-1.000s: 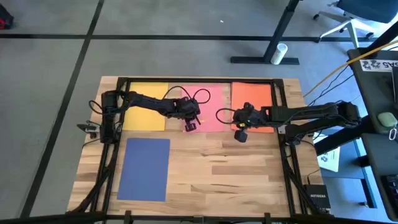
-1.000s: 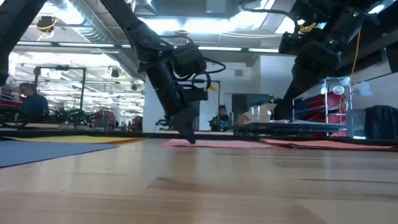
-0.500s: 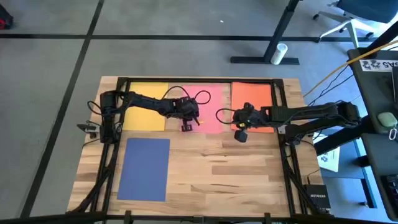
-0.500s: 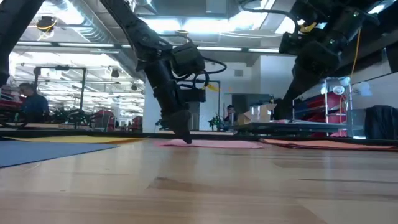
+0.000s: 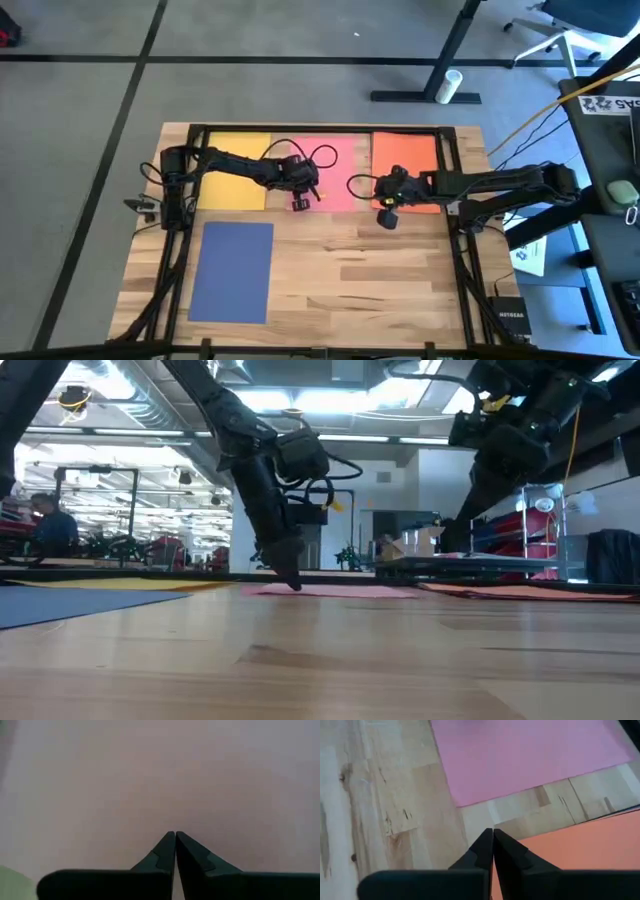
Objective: Organize paper
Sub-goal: Move the pink paper to the top center of the table
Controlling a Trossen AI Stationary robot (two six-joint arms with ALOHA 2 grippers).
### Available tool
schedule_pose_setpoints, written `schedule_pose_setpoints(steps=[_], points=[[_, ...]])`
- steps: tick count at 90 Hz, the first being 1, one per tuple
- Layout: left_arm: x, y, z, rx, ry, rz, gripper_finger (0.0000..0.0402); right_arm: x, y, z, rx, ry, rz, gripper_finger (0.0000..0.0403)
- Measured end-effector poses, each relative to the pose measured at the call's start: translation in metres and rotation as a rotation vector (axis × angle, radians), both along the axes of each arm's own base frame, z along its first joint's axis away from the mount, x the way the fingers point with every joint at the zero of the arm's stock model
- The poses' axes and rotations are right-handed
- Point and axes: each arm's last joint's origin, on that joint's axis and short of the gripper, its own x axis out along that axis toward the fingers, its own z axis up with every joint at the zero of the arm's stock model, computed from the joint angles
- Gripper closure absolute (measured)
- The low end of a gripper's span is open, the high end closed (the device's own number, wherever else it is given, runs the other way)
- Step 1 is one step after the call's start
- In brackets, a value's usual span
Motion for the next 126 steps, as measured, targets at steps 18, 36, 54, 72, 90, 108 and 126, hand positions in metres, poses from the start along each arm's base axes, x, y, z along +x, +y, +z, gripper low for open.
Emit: schedule_pose_setpoints(steps=[18,36,54,72,90,108,126], points=[[-0.001,0.002,0.0,0.009,0.007,0.005,0.0402,0.0,0.0,0.0,0.0,0.0,0.0,0.0403],[-0.001,0.003,0.0,0.023,0.011,0.013,0.0402,0.0,0.0,0.0,0.001,0.0,0.0,0.0402],[-0.001,0.003,0.0,0.019,0.005,0.024,0.0402,0.0,0.0,0.0,0.008,-0.003,-0.009,0.0402],[-0.001,0.003,0.0,0.009,-0.008,0.051,0.0402,0.0,0.0,0.0,0.016,-0.006,-0.019,0.0402],[-0.001,0.002,0.001,0.005,-0.017,0.061,0.0402,0.0,0.0,0.0,0.02,-0.008,-0.025,0.0402],[-0.002,0.001,0.012,-0.002,-0.058,0.067,0.0402,0.0,0.0,0.0,0.03,-0.014,-0.039,0.0402],[-0.002,-0.004,0.038,0.021,-0.15,0.058,0.0402,0.001,0.0,0.0,0.03,-0.018,-0.039,0.0395]])
